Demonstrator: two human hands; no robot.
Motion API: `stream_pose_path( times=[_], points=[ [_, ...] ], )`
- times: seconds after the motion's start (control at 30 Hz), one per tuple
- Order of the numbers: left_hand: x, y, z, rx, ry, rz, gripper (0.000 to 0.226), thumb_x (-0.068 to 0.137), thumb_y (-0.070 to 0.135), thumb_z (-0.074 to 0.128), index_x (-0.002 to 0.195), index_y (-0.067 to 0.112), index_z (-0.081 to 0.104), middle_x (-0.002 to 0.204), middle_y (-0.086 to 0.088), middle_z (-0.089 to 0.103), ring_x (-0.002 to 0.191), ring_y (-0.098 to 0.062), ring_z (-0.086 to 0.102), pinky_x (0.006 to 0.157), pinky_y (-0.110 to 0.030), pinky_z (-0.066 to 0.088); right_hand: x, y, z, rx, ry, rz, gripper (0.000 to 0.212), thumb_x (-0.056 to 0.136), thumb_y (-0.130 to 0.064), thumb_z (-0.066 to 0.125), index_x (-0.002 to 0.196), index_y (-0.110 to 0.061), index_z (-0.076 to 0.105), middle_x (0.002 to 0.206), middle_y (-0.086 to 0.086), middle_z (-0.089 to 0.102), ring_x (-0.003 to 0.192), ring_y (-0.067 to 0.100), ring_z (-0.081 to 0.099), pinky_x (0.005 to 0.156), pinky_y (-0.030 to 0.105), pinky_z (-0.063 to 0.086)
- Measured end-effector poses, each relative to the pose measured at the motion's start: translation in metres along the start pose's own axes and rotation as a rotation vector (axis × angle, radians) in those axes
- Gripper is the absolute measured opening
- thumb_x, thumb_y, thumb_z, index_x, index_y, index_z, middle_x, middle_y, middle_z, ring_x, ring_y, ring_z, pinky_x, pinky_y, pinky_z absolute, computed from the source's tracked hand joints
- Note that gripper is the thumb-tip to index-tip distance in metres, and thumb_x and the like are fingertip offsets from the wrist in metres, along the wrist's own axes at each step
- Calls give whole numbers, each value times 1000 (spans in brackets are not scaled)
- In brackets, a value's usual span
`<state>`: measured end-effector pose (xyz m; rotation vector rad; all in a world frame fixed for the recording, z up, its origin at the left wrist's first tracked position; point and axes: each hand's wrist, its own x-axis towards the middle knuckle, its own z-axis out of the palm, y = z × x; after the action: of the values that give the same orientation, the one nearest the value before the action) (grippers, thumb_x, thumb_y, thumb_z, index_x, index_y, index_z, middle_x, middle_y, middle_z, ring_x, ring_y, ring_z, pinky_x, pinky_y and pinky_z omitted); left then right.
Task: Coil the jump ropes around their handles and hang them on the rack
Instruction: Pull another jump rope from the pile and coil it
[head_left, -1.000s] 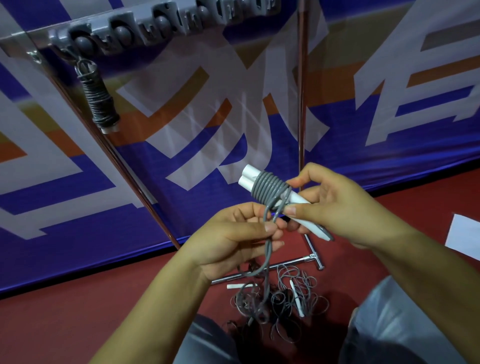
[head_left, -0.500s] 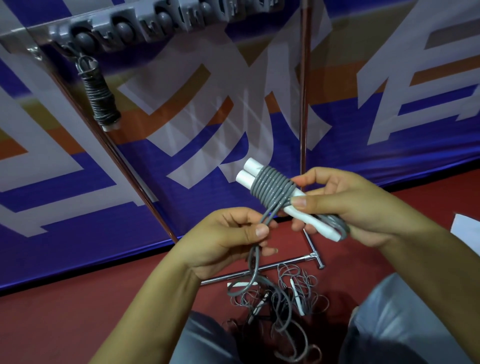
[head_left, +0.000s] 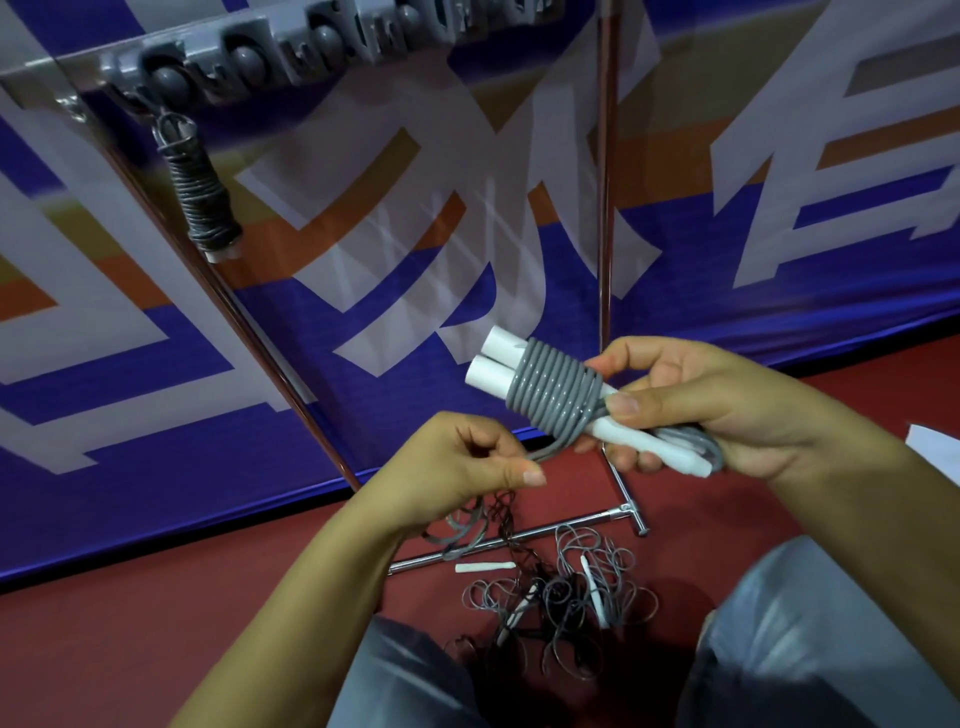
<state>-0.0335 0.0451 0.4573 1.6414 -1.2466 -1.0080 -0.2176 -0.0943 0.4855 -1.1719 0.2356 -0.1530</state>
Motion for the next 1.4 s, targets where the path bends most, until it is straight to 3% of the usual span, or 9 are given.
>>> stream_pose_path(
  times=[0.13,0.2,0.37,0.57,0.8,0.97,1.13,1.27,1.4],
  points=[
    [5,-2,5,-77,-52,-4,35,56,34,80,75,6,73,84,-26,63,82,-24,55,82,-36,44,0,0,-3,24,-98,19,46,52,-20,92,92,-13,69,76,25,68,55,25,67,43,24,53],
    [5,-4,4,-103,-118,36,38,65,20,78,91,-6,69,91,-6,72,92,-13,64,86,-24,47,0,2,-5,46,-161,38,42,57,-19,90,94,-14,69,77,25,68,55,24,68,44,24,54],
    [2,5,0,-106,-177,143,22,67,20,73,83,33,75,86,11,72,85,-7,66,78,-24,50,0,9,-10,36,-350,74,30,73,-18,80,101,-20,67,81,16,72,61,21,71,48,22,55],
    [8,3,-9,90,-129,222,15,62,24,73,76,26,73,81,15,62,73,-7,59,69,-27,49,1,7,-6,-87,-386,145,33,71,-17,81,100,-16,64,78,17,71,60,24,70,48,23,55],
    [13,13,-13,261,-130,268,20,73,0,76,80,18,73,85,3,63,76,0,60,76,-14,45,5,5,6,-302,-329,243,28,74,1,72,95,-15,64,80,28,65,57,26,68,48,24,54],
    [15,10,-12,409,-134,225,16,77,4,75,84,18,72,89,6,70,83,-5,66,78,-23,53,11,12,14,-577,-249,343,30,82,0,68,107,-7,53,77,18,69,60,23,67,53,26,56],
    [20,-5,-4,641,-138,141,10,80,14,73,78,20,66,67,20,62,76,-7,60,96,-26,42,25,34,18,-859,-137,415,25,84,-3,68,96,-18,52,85,25,69,62,26,66,54,28,56],
    [18,-7,-2,512,-143,-5,10,83,7,68,78,10,60,78,-11,66,55,-8,55,56,-25,48,32,46,17,-983,-43,395,27,83,-9,69,89,-26,50,83,18,72,65,26,70,58,33,57],
    [16,-8,2,420,-117,-71,18,83,4,64,75,15,52,63,0,54,51,-4,46,54,-25,39,34,51,18,-1118,85,336,24,81,-13,71,90,-23,51,72,2,68,58,17,69,47,23,48]
  ],
)
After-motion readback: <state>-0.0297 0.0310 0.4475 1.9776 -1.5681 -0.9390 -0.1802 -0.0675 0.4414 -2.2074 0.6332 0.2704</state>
